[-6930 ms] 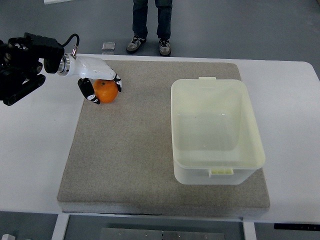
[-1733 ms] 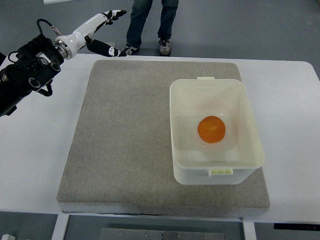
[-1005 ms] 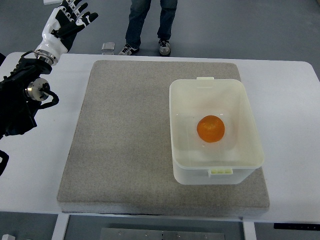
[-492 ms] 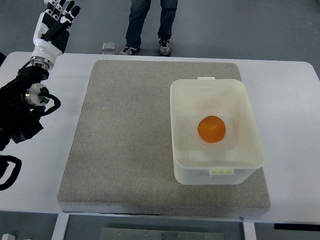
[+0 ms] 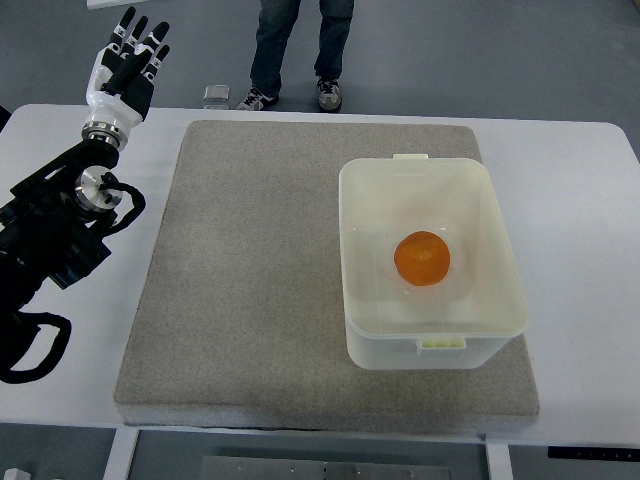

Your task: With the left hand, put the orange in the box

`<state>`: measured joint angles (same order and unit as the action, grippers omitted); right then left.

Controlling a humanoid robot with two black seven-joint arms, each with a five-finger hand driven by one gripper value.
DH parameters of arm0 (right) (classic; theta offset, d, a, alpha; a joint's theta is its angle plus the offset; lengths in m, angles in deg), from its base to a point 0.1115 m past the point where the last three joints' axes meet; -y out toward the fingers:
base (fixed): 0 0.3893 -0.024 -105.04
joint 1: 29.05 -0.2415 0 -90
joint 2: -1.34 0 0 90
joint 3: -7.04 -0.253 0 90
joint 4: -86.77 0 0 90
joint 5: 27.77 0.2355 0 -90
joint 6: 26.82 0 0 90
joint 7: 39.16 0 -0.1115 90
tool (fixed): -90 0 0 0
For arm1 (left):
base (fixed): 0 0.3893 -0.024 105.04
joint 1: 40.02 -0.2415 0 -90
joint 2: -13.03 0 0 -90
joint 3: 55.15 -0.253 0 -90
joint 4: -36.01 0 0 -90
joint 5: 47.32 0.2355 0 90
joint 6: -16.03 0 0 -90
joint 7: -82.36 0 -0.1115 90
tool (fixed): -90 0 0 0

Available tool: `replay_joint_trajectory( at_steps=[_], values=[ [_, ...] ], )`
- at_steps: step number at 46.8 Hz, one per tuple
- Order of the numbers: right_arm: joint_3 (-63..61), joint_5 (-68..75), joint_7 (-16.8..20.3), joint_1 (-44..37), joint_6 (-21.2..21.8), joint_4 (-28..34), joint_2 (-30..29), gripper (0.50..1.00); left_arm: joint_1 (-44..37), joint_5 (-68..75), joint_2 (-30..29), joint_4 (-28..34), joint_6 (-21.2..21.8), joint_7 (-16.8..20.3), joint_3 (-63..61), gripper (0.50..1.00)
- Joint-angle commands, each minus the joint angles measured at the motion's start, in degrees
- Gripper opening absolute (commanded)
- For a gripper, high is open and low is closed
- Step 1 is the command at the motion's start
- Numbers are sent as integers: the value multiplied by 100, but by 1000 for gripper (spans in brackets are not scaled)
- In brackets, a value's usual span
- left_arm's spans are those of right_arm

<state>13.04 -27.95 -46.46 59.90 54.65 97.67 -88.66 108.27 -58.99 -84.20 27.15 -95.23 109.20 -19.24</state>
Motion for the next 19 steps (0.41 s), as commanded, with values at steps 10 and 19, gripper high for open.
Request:
replay_joint_trajectory(
  at_steps=[10,19],
  values=[
    [-2,0,0,-1,0,0,0,932,-1,-73,29,-27,17,6,118,990],
    [15,-9,0,-1,0,0,0,932,7,-73,73,-45,8,6,118,988]
  ],
)
